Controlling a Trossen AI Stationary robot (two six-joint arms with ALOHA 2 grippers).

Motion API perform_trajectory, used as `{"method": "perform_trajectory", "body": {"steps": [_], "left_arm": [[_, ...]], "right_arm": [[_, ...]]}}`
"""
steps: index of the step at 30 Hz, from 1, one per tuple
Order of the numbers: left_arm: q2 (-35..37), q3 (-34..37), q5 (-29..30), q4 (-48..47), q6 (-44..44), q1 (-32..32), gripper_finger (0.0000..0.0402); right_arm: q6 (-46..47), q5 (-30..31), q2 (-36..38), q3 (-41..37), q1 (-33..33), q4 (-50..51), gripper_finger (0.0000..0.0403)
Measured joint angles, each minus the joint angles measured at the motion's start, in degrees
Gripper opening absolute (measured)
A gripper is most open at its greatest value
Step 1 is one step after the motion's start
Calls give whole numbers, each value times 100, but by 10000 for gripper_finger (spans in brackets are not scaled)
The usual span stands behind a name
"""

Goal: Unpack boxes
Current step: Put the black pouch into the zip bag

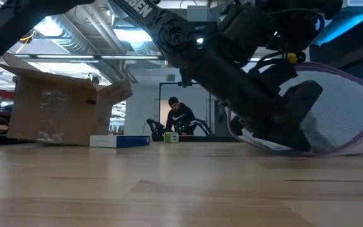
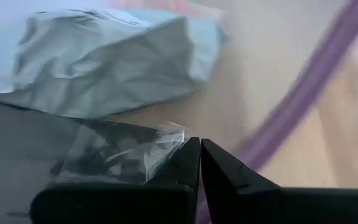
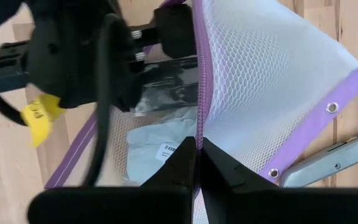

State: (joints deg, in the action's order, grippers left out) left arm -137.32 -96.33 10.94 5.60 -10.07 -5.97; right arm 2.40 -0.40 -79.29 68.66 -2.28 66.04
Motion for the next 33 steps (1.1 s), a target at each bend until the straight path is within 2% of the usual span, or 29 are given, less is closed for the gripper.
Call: {"method": "perform_trajectory", "body": {"steps": [11, 20, 29, 31, 33], "left_arm": [[0, 0, 610, -220, 232, 185, 0], [0, 24, 672, -209, 278, 440, 0], [-3, 32, 704, -104, 108, 438, 0], [1, 37, 514, -6, 86, 381, 0], [58, 42, -273, -10, 206, 352, 0]], "right_arm": [[-35, 18, 0, 0, 0, -4, 0], [-2, 35, 0, 0, -2, -12, 0], [79, 34, -2, 0, -1, -14, 0], [80, 86, -2, 0, 0, 3, 0], [77, 85, -2, 0, 0, 15, 0]]}}
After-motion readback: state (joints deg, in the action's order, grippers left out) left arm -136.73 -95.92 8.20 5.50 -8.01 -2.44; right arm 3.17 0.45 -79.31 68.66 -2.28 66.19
